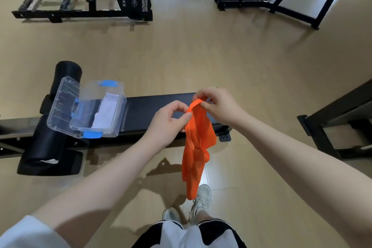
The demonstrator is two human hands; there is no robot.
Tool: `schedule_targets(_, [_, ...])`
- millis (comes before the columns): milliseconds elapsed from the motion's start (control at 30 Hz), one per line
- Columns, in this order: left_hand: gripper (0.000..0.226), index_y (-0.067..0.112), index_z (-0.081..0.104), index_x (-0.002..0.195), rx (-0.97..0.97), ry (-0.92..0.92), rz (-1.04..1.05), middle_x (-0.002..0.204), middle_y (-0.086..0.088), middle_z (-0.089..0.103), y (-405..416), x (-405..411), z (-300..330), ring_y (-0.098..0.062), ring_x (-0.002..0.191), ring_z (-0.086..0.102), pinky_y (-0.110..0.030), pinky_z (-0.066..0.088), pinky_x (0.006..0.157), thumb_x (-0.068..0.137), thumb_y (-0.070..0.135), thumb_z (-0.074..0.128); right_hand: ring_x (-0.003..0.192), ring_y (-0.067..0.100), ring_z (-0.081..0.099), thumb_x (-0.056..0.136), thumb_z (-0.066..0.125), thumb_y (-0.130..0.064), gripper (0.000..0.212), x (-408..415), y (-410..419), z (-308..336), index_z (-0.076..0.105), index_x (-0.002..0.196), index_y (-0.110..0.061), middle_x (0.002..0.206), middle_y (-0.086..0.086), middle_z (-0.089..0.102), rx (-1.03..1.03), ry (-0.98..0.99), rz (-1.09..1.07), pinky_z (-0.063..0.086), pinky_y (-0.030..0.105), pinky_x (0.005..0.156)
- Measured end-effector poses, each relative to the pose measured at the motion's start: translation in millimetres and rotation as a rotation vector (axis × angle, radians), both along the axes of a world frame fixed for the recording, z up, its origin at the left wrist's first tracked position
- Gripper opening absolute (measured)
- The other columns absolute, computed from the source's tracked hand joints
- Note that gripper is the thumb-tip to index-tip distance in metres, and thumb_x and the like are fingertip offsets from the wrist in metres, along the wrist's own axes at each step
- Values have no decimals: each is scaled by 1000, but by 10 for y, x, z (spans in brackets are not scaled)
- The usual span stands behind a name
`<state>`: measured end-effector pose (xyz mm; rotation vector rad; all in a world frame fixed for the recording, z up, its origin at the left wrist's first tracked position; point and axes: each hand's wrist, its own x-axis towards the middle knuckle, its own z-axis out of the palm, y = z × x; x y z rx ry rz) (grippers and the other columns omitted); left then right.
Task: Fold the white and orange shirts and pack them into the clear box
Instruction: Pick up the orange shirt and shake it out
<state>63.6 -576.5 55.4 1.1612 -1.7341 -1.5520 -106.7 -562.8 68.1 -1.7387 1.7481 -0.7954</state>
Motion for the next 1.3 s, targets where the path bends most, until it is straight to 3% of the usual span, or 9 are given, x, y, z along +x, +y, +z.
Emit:
schedule_targets(167, [15,15,52,104,232,172,-17,109,-1,61,81,-70,10,-16,68,70,-26,58,65,96,26,46,75,10,61,85,54,9,29,-87,169,55,64,77,-17,74,-5,66,170,-475,125,51,22,72])
schedule_targets(300, [14,16,60,88,89,41,-191,75,6,66,-6,-69,-5,-13,55,60,-25,46,54,95,17,48,68,7,64,85,56,8,20,-156,229,88,60,81,-11,70,-4,68,262,-601,192,52,17,69])
schedule_targets(533, [15,22,61,104,-121,-254,-396,104,5,64,-139,-195,-172,-11,97,60,-25,46,86,91,26,54,64,8,64,77,60,3,17,-415,143,137,64,78,-14,68,-3,68,219,-810,164,52,18,66])
schedule_targets(667, [21,13,63,94,-101,-468,-536,98,-1,68,-272,-345,-426,-16,90,64,-34,51,83,91,31,52,66,14,67,78,58,6,27,-623,83,219,69,66,-16,70,1,68,201,-1032,88,55,23,64])
schedule_targets(900, [34,13,56,70,-192,-806,-393,70,-3,65,-467,-478,-849,-23,68,61,-35,47,65,92,37,49,55,6,54,93,50,-6,20,-1317,-39,149,52,77,-19,54,-12,56,145,-904,-388,45,20,49])
schedule_targets(1033, [32,19,53,74,-431,-1019,-349,68,5,52,-546,-616,-790,-24,81,60,-31,36,62,94,42,44,58,11,44,93,40,-7,22,-1809,-40,-113,58,81,-12,72,5,54,128,-430,-499,34,24,53])
schedule_targets(1133, [29,18,58,92,-617,-1164,-405,84,1,54,-599,-860,-613,-23,94,59,-29,37,62,96,41,40,60,15,31,96,35,-12,35,-2068,-32,-276,40,62,-14,62,3,37,238,-8,-434,23,28,51])
schedule_targets(1200, [28,15,59,101,-682,-1272,-444,97,-3,55,-631,-1061,-500,-23,95,57,-29,34,61,96,36,41,65,17,37,99,35,-22,38,-2195,-4,-357,44,63,-17,62,-1,42,305,-51,-402,29,27,52])
schedule_targets(1300, [22,9,56,108,-555,-1283,-320,89,-2,45,-639,-1315,-380,-28,80,50,-32,32,61,93,19,45,70,13,55,100,38,-27,30,-2339,29,-390,65,97,-16,83,0,64,418,-528,-405,44,20,58])
